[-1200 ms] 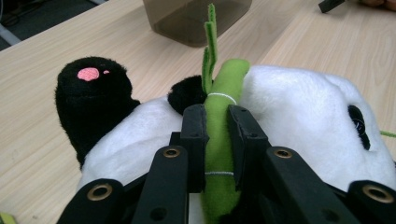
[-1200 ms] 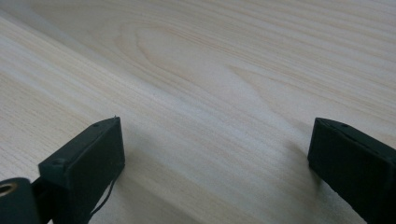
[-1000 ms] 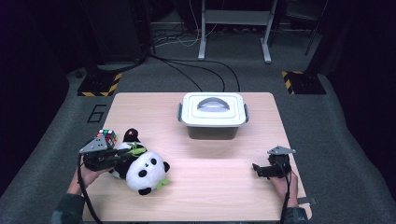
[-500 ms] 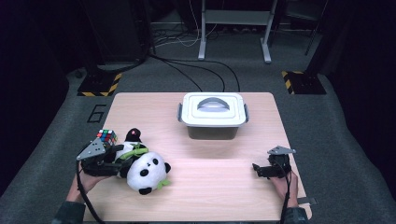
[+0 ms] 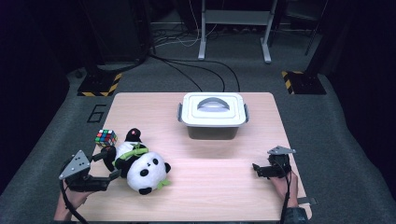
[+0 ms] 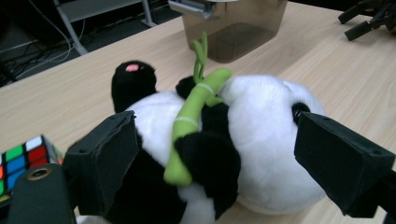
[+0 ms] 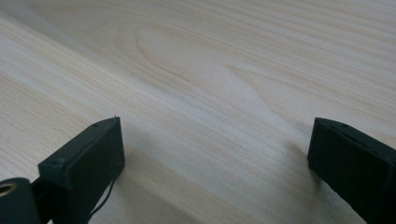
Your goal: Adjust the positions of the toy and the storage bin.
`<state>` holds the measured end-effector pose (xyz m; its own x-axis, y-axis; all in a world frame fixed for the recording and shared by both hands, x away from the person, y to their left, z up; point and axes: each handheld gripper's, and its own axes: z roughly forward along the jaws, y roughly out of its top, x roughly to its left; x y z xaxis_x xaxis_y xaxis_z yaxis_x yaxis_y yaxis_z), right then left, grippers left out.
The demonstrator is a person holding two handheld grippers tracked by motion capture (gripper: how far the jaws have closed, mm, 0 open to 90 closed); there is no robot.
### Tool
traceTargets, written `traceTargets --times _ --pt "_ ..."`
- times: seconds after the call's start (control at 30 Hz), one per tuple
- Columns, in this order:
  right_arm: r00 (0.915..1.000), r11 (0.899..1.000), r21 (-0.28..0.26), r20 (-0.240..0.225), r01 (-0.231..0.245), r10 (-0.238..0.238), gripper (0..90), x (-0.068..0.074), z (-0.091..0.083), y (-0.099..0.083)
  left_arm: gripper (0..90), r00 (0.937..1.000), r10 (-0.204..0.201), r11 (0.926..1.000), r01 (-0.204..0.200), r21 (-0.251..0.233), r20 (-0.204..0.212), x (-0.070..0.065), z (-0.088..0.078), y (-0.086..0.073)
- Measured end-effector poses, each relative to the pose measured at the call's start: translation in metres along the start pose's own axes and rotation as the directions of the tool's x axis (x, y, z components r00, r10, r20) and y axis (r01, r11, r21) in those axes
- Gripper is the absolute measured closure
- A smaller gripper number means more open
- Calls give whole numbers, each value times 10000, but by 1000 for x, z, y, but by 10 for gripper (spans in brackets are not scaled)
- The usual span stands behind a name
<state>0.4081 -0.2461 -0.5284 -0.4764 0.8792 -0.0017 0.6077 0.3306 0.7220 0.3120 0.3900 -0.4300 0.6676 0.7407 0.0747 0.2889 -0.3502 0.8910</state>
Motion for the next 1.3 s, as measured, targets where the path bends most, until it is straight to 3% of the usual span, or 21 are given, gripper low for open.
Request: traceTargets --times 0.27,0.4,0.67,0.9,1.03,1.1,1.13,1.17,1.2,1.23,1.3 --pt "10000 10000 0 9 9 -9 31 0 0 0 92 9952 -509 9971 554 526 -839 0 -5 -34" --pt "10000 10000 -2 7 3 -3 31 0 0 0 74 9875 -868 9877 1025 1177 -1314 5 4 -59" --pt "10000 10000 -2 10 0 0 31 0 0 0 47 9787 -1357 9685 1637 1877 -1538 10 27 -91" --pt "10000 10000 15 2 -53 53 30 0 0 0 38 9735 -1457 9607 1818 2097 -1761 11 35 -94" --pt "10000 10000 3 6 -2 2 30 0 0 0 24 9733 -1239 9471 1740 2695 -1931 10 44 -93" --pt "10000 10000 -3 13 -6 6 30 0 0 0 22 9731 -1305 9455 1797 2714 -1896 11 44 -93" --pt "10000 10000 1 13 -6 6 30 0 0 0 20 9706 -1546 9381 2028 2807 -1846 13 45 -93" --pt "10000 10000 1 13 -6 6 30 0 0 0 18 9706 -1546 9381 2028 2807 -1846 13 45 -93" --pt "10000 10000 3 17 -7 7 29 0 0 0 9 9672 -1801 9313 2263 2854 -1792 14 46 -93" --pt "10000 10000 1 16 -9 9 29 0 0 0 2 9677 -1807 9290 2266 2927 -1757 15 45 -93" --pt "10000 10000 39 10 -10 10 29 0 0 0 2 9678 -1812 9284 2270 2942 -1750 15 45 -93"
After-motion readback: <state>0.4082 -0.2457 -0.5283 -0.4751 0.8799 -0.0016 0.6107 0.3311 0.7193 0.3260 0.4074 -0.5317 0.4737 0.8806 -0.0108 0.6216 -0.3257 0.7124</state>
